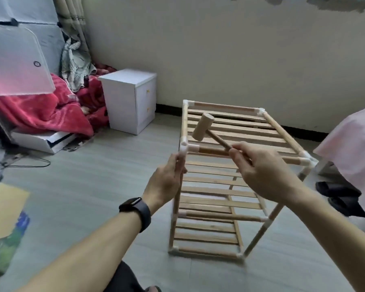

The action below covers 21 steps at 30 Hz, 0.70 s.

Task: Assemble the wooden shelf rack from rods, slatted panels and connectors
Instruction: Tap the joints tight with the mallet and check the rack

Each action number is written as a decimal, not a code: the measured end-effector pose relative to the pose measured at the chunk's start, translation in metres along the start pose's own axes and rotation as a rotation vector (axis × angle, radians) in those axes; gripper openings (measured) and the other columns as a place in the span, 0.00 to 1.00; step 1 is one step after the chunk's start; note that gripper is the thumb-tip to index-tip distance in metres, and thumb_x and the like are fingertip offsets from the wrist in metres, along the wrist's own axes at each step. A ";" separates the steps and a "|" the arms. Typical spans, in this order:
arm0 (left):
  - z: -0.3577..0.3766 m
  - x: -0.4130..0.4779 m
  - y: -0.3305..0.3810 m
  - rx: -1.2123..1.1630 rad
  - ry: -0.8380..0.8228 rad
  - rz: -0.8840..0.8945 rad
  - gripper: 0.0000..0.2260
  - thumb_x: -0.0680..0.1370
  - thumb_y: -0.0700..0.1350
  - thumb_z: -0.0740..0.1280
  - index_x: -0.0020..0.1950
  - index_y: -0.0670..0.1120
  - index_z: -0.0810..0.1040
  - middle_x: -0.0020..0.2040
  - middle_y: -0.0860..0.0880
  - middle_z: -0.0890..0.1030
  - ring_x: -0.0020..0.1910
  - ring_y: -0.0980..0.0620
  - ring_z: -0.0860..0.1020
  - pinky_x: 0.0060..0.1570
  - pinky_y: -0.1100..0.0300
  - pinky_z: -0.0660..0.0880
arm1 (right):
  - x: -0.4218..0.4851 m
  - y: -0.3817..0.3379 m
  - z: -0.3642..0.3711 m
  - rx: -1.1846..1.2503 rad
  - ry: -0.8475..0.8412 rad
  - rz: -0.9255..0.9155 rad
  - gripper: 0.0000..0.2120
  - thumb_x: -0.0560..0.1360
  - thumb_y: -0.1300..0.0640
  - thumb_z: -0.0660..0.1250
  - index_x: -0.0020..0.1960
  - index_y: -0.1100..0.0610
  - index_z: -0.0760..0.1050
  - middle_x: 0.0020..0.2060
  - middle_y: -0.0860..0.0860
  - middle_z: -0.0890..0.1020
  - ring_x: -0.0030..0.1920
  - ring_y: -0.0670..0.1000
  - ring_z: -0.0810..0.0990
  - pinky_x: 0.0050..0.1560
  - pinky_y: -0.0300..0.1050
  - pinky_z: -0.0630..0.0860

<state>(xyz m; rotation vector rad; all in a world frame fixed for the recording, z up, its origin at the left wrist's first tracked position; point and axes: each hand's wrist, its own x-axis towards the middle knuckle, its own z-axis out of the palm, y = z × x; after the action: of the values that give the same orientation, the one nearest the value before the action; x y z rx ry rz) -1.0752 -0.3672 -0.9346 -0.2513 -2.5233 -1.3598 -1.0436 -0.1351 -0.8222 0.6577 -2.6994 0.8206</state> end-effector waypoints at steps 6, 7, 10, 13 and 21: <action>0.003 0.005 -0.001 -0.012 0.003 0.029 0.14 0.85 0.58 0.50 0.58 0.51 0.70 0.42 0.51 0.81 0.37 0.46 0.82 0.37 0.40 0.80 | 0.019 -0.028 -0.006 0.013 0.257 -0.141 0.11 0.84 0.52 0.58 0.61 0.53 0.77 0.28 0.47 0.75 0.25 0.50 0.72 0.22 0.41 0.67; 0.003 0.005 -0.002 -0.012 0.003 0.034 0.15 0.85 0.58 0.50 0.58 0.51 0.70 0.42 0.51 0.81 0.37 0.46 0.82 0.37 0.40 0.80 | 0.018 -0.032 -0.003 -0.016 0.287 -0.176 0.12 0.85 0.53 0.58 0.62 0.55 0.77 0.28 0.46 0.74 0.25 0.49 0.71 0.23 0.38 0.66; 0.003 0.004 -0.004 -0.007 -0.007 0.036 0.14 0.85 0.58 0.50 0.58 0.52 0.69 0.41 0.53 0.80 0.37 0.47 0.81 0.36 0.41 0.80 | 0.018 -0.028 0.008 -0.273 -0.018 -0.171 0.13 0.84 0.52 0.57 0.56 0.56 0.79 0.30 0.44 0.74 0.26 0.45 0.71 0.27 0.37 0.65; 0.003 0.002 -0.005 0.008 -0.008 0.040 0.14 0.85 0.59 0.49 0.58 0.53 0.68 0.41 0.55 0.79 0.37 0.48 0.80 0.35 0.41 0.79 | 0.024 -0.021 -0.003 -0.166 0.110 -0.147 0.14 0.83 0.51 0.59 0.58 0.56 0.80 0.28 0.44 0.75 0.25 0.47 0.74 0.23 0.39 0.68; 0.006 0.004 -0.007 0.006 -0.012 0.022 0.12 0.85 0.59 0.48 0.57 0.55 0.67 0.42 0.55 0.79 0.37 0.49 0.80 0.36 0.41 0.80 | 0.017 -0.020 0.006 -0.308 0.079 -0.259 0.16 0.83 0.53 0.58 0.63 0.58 0.79 0.33 0.45 0.78 0.27 0.43 0.73 0.27 0.38 0.72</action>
<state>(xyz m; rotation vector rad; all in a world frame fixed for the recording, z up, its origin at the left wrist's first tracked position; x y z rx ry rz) -1.0820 -0.3663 -0.9419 -0.2859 -2.5269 -1.3459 -1.0495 -0.1595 -0.8114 0.8540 -2.5210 0.3504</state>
